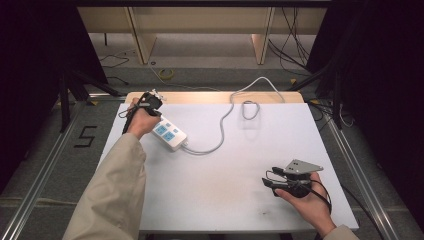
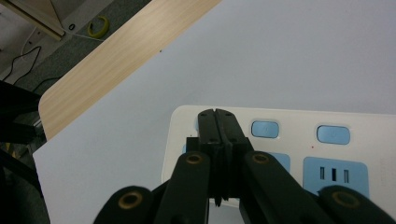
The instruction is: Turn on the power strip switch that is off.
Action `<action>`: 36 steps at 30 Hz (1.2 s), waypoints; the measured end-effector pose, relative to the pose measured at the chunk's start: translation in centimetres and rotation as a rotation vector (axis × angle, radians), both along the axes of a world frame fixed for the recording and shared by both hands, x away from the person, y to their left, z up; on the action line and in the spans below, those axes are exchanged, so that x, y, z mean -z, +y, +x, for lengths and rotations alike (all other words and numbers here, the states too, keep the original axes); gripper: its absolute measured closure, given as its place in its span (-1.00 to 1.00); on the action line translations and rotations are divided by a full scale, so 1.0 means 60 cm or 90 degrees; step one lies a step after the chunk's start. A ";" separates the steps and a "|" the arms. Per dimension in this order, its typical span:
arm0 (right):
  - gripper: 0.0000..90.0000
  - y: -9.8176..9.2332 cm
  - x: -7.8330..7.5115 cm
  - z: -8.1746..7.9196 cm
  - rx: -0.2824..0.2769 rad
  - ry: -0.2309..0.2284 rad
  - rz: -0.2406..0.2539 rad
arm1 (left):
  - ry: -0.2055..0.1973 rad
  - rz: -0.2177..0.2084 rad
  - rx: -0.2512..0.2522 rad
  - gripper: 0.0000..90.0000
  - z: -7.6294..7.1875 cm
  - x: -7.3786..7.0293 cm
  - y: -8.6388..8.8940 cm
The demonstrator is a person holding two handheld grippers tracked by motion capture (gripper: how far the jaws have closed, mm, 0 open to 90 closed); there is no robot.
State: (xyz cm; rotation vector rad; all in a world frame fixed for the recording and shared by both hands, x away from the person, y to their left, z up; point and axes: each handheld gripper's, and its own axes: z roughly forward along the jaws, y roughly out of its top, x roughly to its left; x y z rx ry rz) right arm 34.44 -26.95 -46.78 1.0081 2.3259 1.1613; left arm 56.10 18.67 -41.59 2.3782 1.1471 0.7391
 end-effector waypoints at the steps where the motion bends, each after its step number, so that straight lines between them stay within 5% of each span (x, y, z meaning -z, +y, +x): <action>1: -0.04 0.000 0.000 0.000 0.001 0.000 -0.001 | 0.000 0.005 0.002 1.00 0.001 0.000 -0.002; 36: -0.04 -0.003 0.000 0.000 -0.001 -0.001 -0.003 | 0.003 0.013 -0.020 1.00 0.030 0.032 -0.003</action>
